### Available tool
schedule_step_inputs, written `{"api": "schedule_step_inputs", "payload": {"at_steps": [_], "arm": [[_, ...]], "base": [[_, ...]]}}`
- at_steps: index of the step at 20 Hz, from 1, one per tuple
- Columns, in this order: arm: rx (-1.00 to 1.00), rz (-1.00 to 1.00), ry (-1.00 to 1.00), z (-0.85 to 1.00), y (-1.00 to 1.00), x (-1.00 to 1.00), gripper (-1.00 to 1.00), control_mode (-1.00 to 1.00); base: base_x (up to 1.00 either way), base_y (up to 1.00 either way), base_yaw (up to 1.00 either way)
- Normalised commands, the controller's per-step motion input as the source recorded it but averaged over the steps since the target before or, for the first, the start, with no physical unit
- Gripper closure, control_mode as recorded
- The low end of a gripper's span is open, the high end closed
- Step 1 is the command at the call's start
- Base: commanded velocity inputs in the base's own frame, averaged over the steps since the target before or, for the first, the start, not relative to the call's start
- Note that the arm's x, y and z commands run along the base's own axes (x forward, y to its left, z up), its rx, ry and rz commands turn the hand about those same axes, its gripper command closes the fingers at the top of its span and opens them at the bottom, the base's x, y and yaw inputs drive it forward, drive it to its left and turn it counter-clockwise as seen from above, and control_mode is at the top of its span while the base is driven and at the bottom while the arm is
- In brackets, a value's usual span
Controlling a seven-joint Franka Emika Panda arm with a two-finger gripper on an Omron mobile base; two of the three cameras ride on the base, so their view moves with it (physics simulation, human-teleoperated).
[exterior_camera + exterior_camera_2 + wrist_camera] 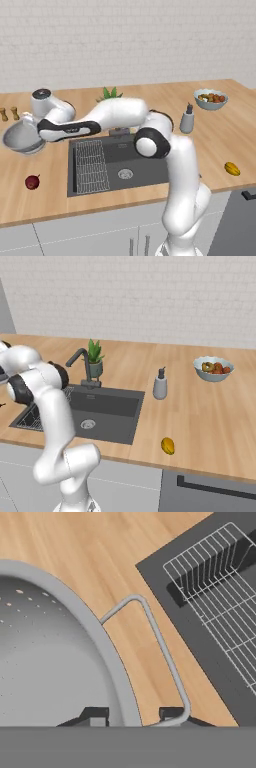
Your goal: Put the colander in the sink, put the pear, mango in the colander, and turn on the sink faucet and pour water over the colander.
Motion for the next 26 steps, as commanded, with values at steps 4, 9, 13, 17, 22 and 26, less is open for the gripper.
{"api": "schedule_step_inputs", "payload": {"at_steps": [4, 9, 13, 17, 22, 26], "arm": [[0.18, 0.00, -0.31, 0.19, -0.79, -0.66, 1.00, -1.00], [0.35, 0.00, -0.02, 0.34, -0.76, -0.63, 1.00, -1.00], [0.38, -0.01, 0.13, 0.50, -0.71, -0.51, 1.00, -1.00], [0.32, -0.03, 0.30, 0.48, -0.64, -0.43, 1.00, -1.00], [0.11, -0.03, 0.47, 0.38, -0.55, -0.30, 1.00, -1.00], [-0.01, 0.00, 0.55, 0.34, -0.50, -0.23, 1.00, -1.00]], "base": [[0.00, 0.00, 0.00], [0.00, 0.00, 0.00], [0.00, 0.00, 0.00], [0.00, 0.00, 0.00], [0.00, 0.00, 0.00], [0.00, 0.00, 0.00]]}}
